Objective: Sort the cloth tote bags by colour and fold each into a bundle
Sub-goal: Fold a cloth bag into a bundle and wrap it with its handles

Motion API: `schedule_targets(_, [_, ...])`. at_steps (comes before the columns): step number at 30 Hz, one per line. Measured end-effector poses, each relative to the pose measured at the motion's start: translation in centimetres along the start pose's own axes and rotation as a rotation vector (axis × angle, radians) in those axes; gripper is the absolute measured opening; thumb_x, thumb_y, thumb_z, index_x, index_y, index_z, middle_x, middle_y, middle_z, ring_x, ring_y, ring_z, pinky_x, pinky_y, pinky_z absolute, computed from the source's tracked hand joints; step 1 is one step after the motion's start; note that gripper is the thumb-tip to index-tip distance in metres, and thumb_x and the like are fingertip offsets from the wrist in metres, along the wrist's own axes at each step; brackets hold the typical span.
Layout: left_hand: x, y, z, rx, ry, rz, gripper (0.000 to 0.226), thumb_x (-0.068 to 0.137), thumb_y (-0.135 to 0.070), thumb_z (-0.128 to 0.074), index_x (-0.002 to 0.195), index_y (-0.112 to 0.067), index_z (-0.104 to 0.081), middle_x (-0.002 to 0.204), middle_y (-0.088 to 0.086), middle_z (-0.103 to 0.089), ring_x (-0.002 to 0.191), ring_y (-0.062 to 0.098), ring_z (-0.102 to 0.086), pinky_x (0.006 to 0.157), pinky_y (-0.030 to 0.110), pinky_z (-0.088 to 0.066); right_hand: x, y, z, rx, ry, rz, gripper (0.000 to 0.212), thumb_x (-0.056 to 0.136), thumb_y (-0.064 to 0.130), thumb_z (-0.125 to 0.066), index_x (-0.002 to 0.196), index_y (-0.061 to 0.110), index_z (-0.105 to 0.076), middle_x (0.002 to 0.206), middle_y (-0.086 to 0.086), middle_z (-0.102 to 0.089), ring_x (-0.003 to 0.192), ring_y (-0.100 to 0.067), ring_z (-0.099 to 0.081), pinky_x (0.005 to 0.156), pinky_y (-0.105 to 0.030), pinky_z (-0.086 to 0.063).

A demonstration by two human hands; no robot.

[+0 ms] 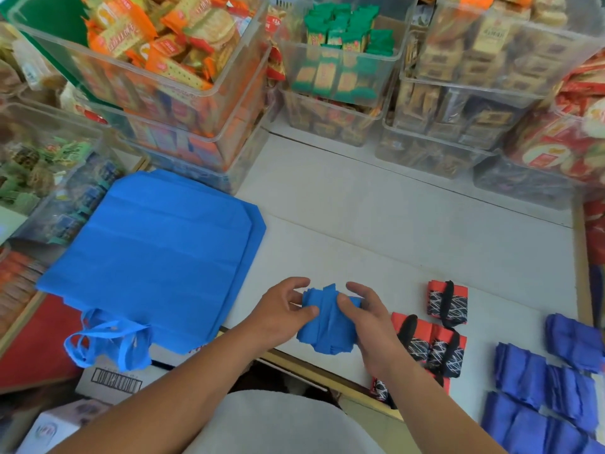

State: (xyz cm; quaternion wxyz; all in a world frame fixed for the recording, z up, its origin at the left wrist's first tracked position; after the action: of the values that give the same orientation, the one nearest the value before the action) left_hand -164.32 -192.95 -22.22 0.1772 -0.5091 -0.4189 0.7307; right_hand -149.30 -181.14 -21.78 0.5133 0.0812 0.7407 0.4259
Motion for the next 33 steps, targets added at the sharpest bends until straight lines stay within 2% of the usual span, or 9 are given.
schedule_targets(4, [1.8,4.0,0.7,0.028,-0.075,0.033,0.04,0.088,-0.012,-0.076,0.125,-0.019,-0.062,0.121,0.001,-0.067,0.103,0.011,-0.068,0.085,0.023,-0.058,2.1,-2.0,-0.8,-0.338,-0.001,0.082,0.034,0.096,0.031,-0.068,0.128,0.039,-0.06,0.122,0.004,-0.061,0.105,-0.012,-0.063,0.084,-0.026,-0.054])
schedule_targets(7, [3.4,6.1,0.9,0.036,-0.024,0.052,0.043,0.09,-0.02,-0.076,0.13,-0.021,-0.06,0.125,-0.002,-0.066,0.11,0.013,-0.066,0.097,0.035,-0.057,3.7,-3.9,-1.1,-0.676,0.003,0.158,0.04,0.098,0.03,-0.064,0.136,0.038,-0.054,0.141,0.006,-0.049,0.123,-0.011,-0.052,0.097,-0.021,-0.039])
schedule_targets(10, [4.7,7.3,1.3,0.158,0.044,0.051,0.052,0.093,-0.03,-0.071,0.141,-0.024,-0.053,0.136,-0.01,-0.058,0.123,0.011,-0.056,0.108,0.036,-0.048,4.6,-5.2,-2.0,-0.976,-0.048,0.233,0.053,0.099,0.039,-0.06,0.149,0.037,-0.043,0.158,0.004,-0.032,0.145,-0.014,-0.031,0.108,-0.026,-0.033])
schedule_targets(15, [2.6,8.9,6.6,0.367,-0.219,-0.033,0.032,0.097,-0.029,-0.065,0.127,-0.017,-0.064,0.127,-0.006,-0.06,0.12,0.013,-0.056,0.099,0.021,-0.041,6.1,-8.0,-5.4,-1.28,0.025,0.32,0.076,0.097,0.063,-0.049,0.158,0.047,-0.008,0.17,0.004,0.005,0.156,-0.02,0.007,0.122,-0.041,-0.025])
schedule_targets(18, [0.0,11.5,12.4,0.624,-0.421,-0.012,0.051,0.087,-0.054,-0.061,0.119,-0.016,-0.071,0.132,0.003,-0.061,0.124,0.024,-0.054,0.101,0.03,-0.041,6.9,-9.2,-6.7,-1.354,0.021,0.328,0.073,0.099,0.061,-0.046,0.16,0.041,-0.011,0.168,-0.004,-0.008,0.155,-0.027,-0.001,0.124,-0.043,-0.024])
schedule_targets(21, [-1.1,14.2,15.9,0.82,-0.363,0.114,0.076,0.074,-0.072,-0.058,0.13,-0.021,-0.064,0.152,0.005,-0.046,0.141,0.026,-0.04,0.118,0.039,-0.031,6.9,-10.1,-7.1,-1.278,-0.056,0.326,0.07,0.098,0.056,-0.051,0.158,0.033,-0.024,0.161,-0.006,-0.023,0.15,-0.028,-0.011,0.122,-0.045,-0.028])
schedule_targets(24, [-1.2,15.5,16.8,0.84,-0.323,0.067,0.073,0.074,-0.065,-0.073,0.133,-0.022,-0.061,0.156,0.0,-0.043,0.144,0.024,-0.037,0.119,0.039,-0.03,6.6,-11.0,-7.3,-1.231,-0.063,0.297,0.069,0.097,0.053,-0.055,0.156,0.031,-0.028,0.156,-0.007,-0.027,0.147,-0.028,-0.016,0.121,-0.047,-0.029])
schedule_targets(29, [-0.7,16.0,16.4,0.912,-0.309,-0.087,0.032,0.076,-0.046,-0.056,0.086,-0.019,-0.069,0.113,0.001,-0.069,0.115,0.03,-0.058,0.092,0.045,-0.048,5.4,-11.8,-6.4,-1.261,-0.094,0.291,0.067,0.096,0.051,-0.057,0.155,0.029,-0.032,0.151,-0.007,-0.034,0.142,-0.027,-0.024,0.119,-0.044,-0.03])
schedule_targets(33, [-0.9,15.1,16.9,0.788,-0.396,-0.077,0.018,0.093,-0.028,-0.054,0.083,-0.015,-0.062,0.085,0.001,-0.065,0.082,0.026,-0.062,0.07,0.036,-0.045,4.8,-11.5,-6.0,-1.268,-0.088,0.25,0.068,0.096,0.058,-0.051,0.156,0.035,-0.029,0.157,-0.008,-0.033,0.147,-0.026,-0.024,0.121,-0.046,-0.024])
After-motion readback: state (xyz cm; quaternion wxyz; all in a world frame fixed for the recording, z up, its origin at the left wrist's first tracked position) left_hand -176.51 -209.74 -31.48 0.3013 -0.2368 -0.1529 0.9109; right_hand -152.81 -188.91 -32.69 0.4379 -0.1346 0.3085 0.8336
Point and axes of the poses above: each hand's wrist, its own x-axis towards the middle knuckle, its own z-axis out of the back of the hand, y = z × x, the point moved 1 cm from there along x, towards the middle knuckle
